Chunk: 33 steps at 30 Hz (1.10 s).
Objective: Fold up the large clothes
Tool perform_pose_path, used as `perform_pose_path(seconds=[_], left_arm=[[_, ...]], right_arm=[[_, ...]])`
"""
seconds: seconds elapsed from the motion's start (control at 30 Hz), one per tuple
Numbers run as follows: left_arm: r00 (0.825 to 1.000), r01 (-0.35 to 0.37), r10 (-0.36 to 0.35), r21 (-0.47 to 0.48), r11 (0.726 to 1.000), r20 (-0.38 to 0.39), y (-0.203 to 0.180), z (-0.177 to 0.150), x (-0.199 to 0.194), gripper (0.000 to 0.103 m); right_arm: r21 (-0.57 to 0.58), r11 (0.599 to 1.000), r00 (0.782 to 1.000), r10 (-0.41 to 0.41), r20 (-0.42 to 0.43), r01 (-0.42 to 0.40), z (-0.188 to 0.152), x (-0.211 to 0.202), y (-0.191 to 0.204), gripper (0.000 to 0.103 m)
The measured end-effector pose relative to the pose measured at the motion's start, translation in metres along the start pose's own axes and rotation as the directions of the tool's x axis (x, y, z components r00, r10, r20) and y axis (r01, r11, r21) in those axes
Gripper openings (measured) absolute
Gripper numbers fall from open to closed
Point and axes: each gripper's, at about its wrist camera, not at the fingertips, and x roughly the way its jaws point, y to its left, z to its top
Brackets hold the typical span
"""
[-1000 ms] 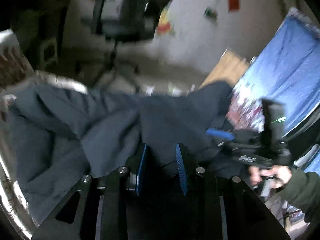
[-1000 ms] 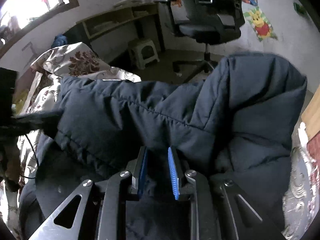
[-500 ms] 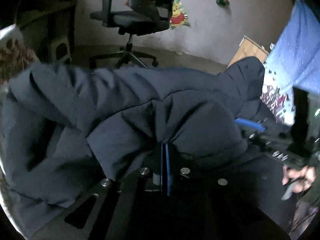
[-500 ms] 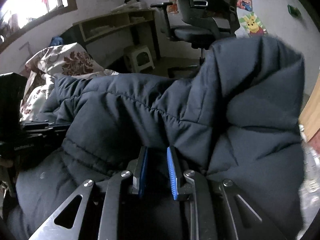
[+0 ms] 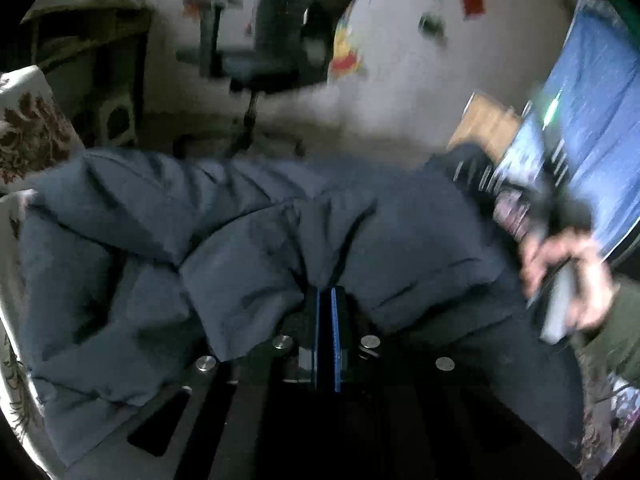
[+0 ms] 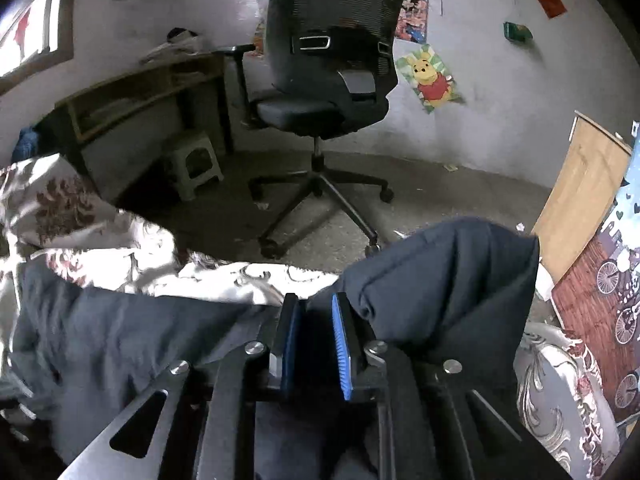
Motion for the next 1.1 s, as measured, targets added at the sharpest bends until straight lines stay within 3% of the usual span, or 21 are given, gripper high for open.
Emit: perform_pose_path(seconds=[0.1, 0.17, 0.27, 0.4, 0.53, 0.7, 0.8, 0.87, 0.97, 1.03, 1.1], left_arm=[[0.989, 0.003, 0.004, -0.047, 0.999, 0.146, 0.014, 0.008, -0.026, 0.005], [0.985, -0.026, 0.047, -0.122, 0.992, 0.166, 0.031, 0.024, -0.025, 0.005], [0.991, -0.092, 0.114, -0.246, 0.965, 0.077, 0.061, 0.044, -0.001, 0.005], [0.994, -0.113, 0.105, -0.339, 0.934, -0.042, 0.087, 0.043, 0.025, 0.005], [0.993, -0.108, 0.077, -0.405, 0.908, -0.091, 0.099, 0.028, 0.048, 0.005], [0.989, -0.138, 0.108, -0.384, 0.913, -0.099, 0.099, 0.033, 0.045, 0.004], [0.989, -0.148, 0.149, -0.343, 0.928, -0.024, 0.083, 0.034, 0.019, 0.004], [0.988, -0.118, 0.141, -0.268, 0.956, 0.069, 0.064, 0.033, 0.001, 0.005], [0.991, -0.036, 0.056, -0.172, 0.984, 0.118, 0.038, 0.037, -0.001, 0.005], [0.996, 0.024, -0.011, -0.145, 0.989, 0.086, 0.027, 0.037, 0.007, 0.005], [0.999, 0.046, -0.043, -0.133, 0.99, 0.029, 0.021, 0.034, 0.019, 0.005]], right_arm=[[-0.026, 1.0, 1.0, -0.013, 0.024, 0.014, -0.014, -0.003, 0.002, 0.016], [-0.003, 1.0, 1.0, -0.006, 0.026, 0.006, -0.018, -0.002, 0.0, 0.016], [0.041, 0.999, 1.0, 0.013, 0.021, -0.013, -0.022, 0.0, -0.009, 0.015], [0.135, 0.988, 0.997, 0.078, 0.027, -0.081, -0.028, 0.004, -0.021, 0.014], [0.245, 0.96, 0.991, 0.122, 0.057, -0.132, -0.042, 0.004, -0.035, 0.011], [0.297, 0.941, 0.986, 0.162, 0.031, -0.164, -0.041, 0.006, -0.042, 0.01], [0.186, 0.975, 0.992, 0.115, 0.056, -0.123, -0.028, -0.016, -0.029, 0.013], [0.103, 0.989, 0.989, 0.094, 0.111, -0.106, -0.019, -0.032, -0.018, 0.013], [0.017, 0.998, 0.983, 0.053, 0.174, -0.057, -0.001, -0.043, -0.009, 0.014], [0.074, 0.997, 0.987, 0.023, 0.158, -0.035, 0.007, -0.035, -0.018, 0.014], [0.169, 0.986, 0.996, -0.024, 0.082, 0.01, 0.006, -0.017, -0.036, 0.014]])
